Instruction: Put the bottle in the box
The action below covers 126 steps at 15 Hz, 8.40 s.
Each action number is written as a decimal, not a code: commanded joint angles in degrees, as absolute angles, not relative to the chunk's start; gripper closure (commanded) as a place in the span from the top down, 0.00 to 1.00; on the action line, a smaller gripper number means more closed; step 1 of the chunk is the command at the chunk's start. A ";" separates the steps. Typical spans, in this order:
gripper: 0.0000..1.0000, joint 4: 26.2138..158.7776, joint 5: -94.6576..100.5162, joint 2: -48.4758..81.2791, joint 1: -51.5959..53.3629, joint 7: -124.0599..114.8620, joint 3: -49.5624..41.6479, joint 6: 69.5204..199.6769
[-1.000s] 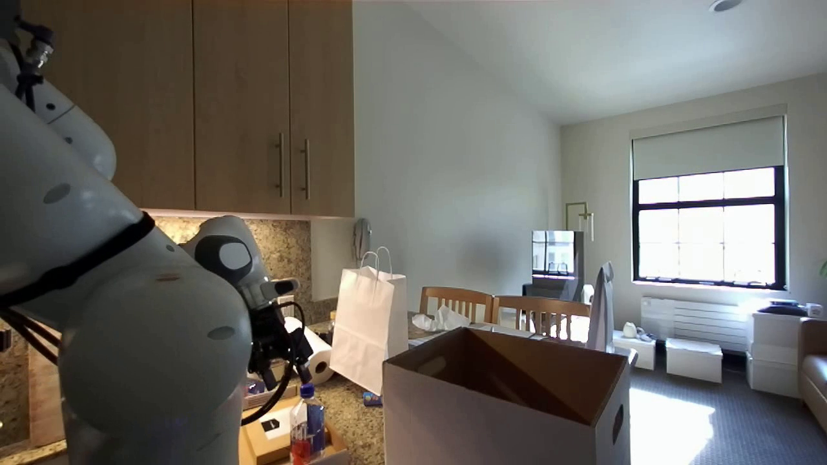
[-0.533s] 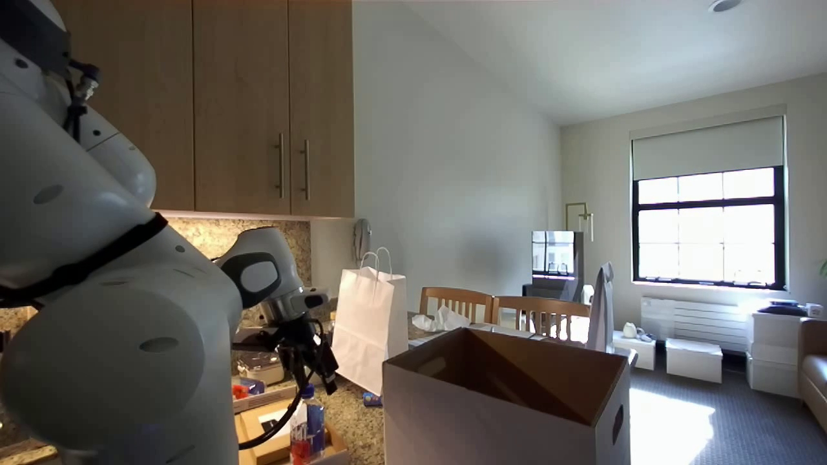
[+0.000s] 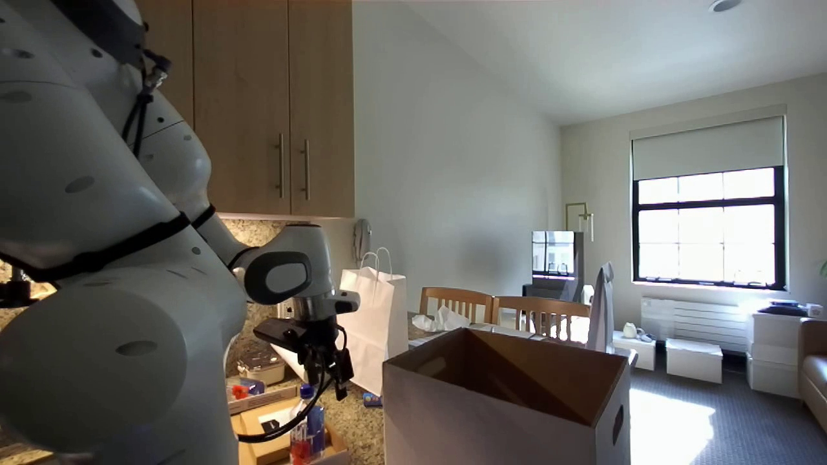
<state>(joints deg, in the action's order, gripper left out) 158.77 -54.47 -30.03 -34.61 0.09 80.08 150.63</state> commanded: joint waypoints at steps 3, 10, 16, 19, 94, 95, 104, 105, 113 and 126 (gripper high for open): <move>1.00 156.53 -57.53 -17.13 -30.77 9.74 72.28 149.51; 1.00 159.31 -42.23 -6.13 -5.17 -3.94 50.72 164.03; 0.60 158.95 -33.90 -2.29 -2.09 -10.34 49.50 171.64; 0.41 159.39 -26.48 -3.37 -4.38 -14.79 49.95 175.47; 0.14 127.01 13.24 -3.87 -7.83 -6.07 -7.49 133.12; 0.14 127.09 12.06 -4.34 -7.49 -5.61 -7.30 133.14; 0.14 141.85 10.76 -8.22 -8.30 -9.98 -8.01 142.42; 0.14 143.66 11.07 -8.77 -8.58 -10.09 -8.08 143.67; 0.96 145.07 4.00 -19.63 -6.32 -6.25 -6.41 145.32; 1.00 126.94 -5.34 -26.83 2.31 2.06 -3.51 111.47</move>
